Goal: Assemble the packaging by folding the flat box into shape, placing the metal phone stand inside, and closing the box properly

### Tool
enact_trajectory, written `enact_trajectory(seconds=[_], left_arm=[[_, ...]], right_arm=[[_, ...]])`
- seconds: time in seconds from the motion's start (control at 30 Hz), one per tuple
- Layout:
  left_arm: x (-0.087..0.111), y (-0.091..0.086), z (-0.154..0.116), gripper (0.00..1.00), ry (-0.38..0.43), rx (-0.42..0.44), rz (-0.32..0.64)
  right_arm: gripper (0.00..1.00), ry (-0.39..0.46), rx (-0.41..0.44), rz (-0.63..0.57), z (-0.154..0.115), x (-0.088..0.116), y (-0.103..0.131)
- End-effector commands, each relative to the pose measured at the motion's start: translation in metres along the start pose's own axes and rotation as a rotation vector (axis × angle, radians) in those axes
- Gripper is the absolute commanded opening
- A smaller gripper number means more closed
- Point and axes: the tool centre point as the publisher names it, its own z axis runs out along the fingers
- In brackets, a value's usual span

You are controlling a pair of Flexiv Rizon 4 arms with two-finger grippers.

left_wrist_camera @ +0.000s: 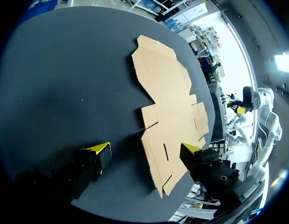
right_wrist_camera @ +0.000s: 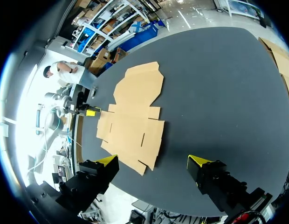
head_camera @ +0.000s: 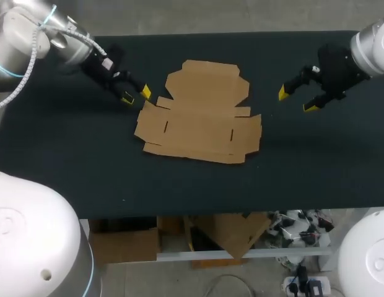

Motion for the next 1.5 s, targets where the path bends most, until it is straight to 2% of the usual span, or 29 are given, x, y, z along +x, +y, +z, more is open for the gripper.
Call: enact_trajectory(seconds=[0.03,0.3,0.37,0.4,0.43,0.47,0.57,0.7,0.73,0.77,0.8,0.83,1.17,1.5], left_arm=[[0.003,-0.001,0.007,1.00,-0.019,-0.080,0.004],[0.010,0.014,0.021,0.98,-0.102,-0.067,-0.003],[0.013,0.018,0.023,0.86,-0.119,-0.050,-0.008],[0.014,0.020,0.024,0.75,-0.132,-0.039,-0.012],[0.015,0.022,0.024,0.69,-0.136,-0.036,-0.012],[0.017,0.024,0.025,0.53,-0.136,-0.034,-0.012],[0.018,0.029,0.029,0.41,-0.155,-0.022,-0.022],[0.018,0.034,0.032,0.36,-0.160,-0.016,-0.037],[0.019,0.035,0.033,0.31,-0.164,-0.012,-0.044],[0.019,0.036,0.033,0.18,-0.164,-0.011,-0.044],[0.019,0.037,0.033,0.13,-0.164,-0.006,-0.049],[0.020,0.037,0.033,0.00,-0.166,-0.003,-0.051],[0.031,0.052,0.029,0.00,-0.156,0.030,-0.057],[0.047,0.073,0.032,0.00,-0.108,0.042,-0.098]], right_arm=[[1.00,-0.001,0.002,0.000,-0.001,0.000,0.000],[1.00,-0.001,0.002,0.000,-0.001,0.000,0.000],[1.00,-0.001,0.002,0.000,-0.001,0.000,0.000],[1.00,-0.001,0.002,0.000,-0.001,0.000,0.000],[1.00,-0.001,0.002,0.000,-0.001,0.000,0.000],[1.00,-0.001,0.002,0.000,-0.001,0.000,0.000],[1.00,-0.001,0.002,0.000,-0.001,0.000,0.000],[1.00,-0.001,0.002,0.000,-0.001,0.000,0.000],[1.00,-0.001,0.002,0.000,-0.001,0.000,0.000],[1.00,-0.001,0.002,0.000,-0.001,0.000,0.000],[1.00,-0.001,0.002,0.000,-0.001,0.000,0.000],[1.00,-0.001,0.002,0.000,-0.001,0.000,0.000],[1.00,-0.001,0.002,0.000,-0.001,0.000,0.000],[1.00,-0.001,0.002,0.000,-0.001,0.000,0.000]])
